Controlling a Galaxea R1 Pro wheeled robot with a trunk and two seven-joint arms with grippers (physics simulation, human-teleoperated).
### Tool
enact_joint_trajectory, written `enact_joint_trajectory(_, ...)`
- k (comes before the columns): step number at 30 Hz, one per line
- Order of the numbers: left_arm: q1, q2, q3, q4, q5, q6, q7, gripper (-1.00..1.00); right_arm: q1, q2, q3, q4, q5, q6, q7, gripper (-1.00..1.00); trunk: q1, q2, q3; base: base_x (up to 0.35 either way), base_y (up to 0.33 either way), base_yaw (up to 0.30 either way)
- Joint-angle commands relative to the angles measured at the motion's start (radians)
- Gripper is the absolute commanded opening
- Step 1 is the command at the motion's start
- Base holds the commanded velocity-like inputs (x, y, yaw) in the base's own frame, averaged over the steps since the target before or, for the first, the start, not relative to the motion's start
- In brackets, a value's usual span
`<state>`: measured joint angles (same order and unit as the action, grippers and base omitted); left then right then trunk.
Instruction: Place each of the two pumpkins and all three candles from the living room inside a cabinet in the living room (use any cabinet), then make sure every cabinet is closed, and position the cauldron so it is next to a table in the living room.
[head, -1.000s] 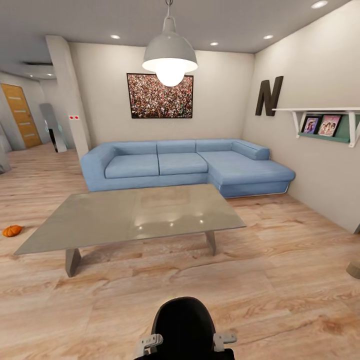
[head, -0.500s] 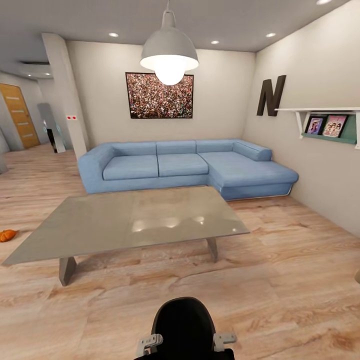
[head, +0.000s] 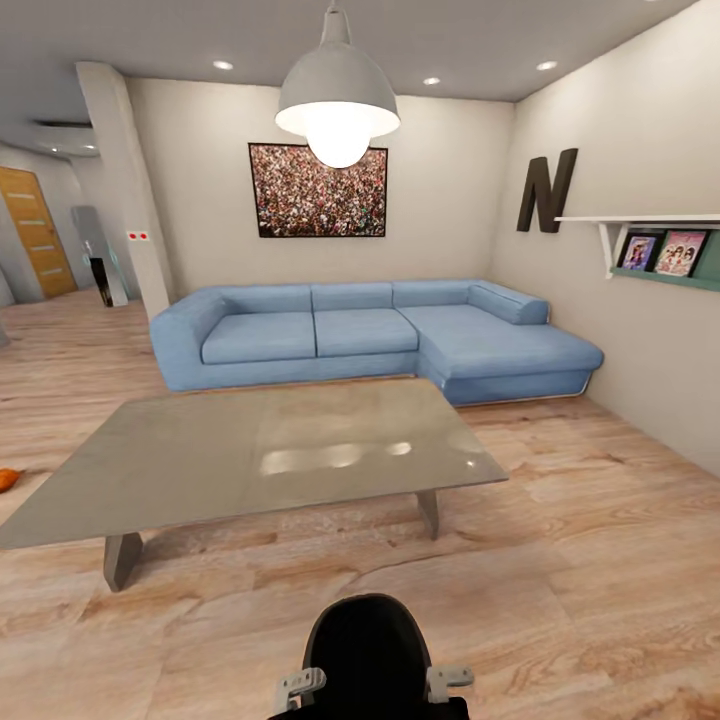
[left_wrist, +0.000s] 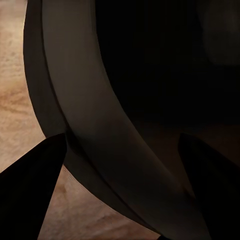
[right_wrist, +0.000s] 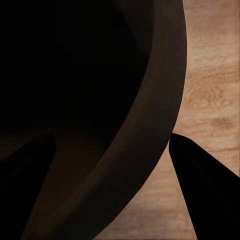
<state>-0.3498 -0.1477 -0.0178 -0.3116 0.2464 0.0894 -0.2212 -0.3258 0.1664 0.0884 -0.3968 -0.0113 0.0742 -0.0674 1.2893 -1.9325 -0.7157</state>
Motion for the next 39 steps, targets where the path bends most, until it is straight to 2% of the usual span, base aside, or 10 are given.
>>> enact_joint_trajectory(1,0.000,0.001,-0.010,-0.001,0.007,0.007,-0.001,-1.00,-0.001,-0.001,0.014,-0.007,-0.007,0.007,0.021,-1.00,0.000,-0.001,-0.001,0.186,0.000,0.000)
enact_joint_trajectory(39,0.000,0.005,-0.010,-0.001,0.007,0.007,-0.002,-1.00,-0.001,-0.001,0.014,-0.007,-0.007,0.007,0.021,-1.00,0.000,-0.001,-0.001,0.111,0.000,0.000)
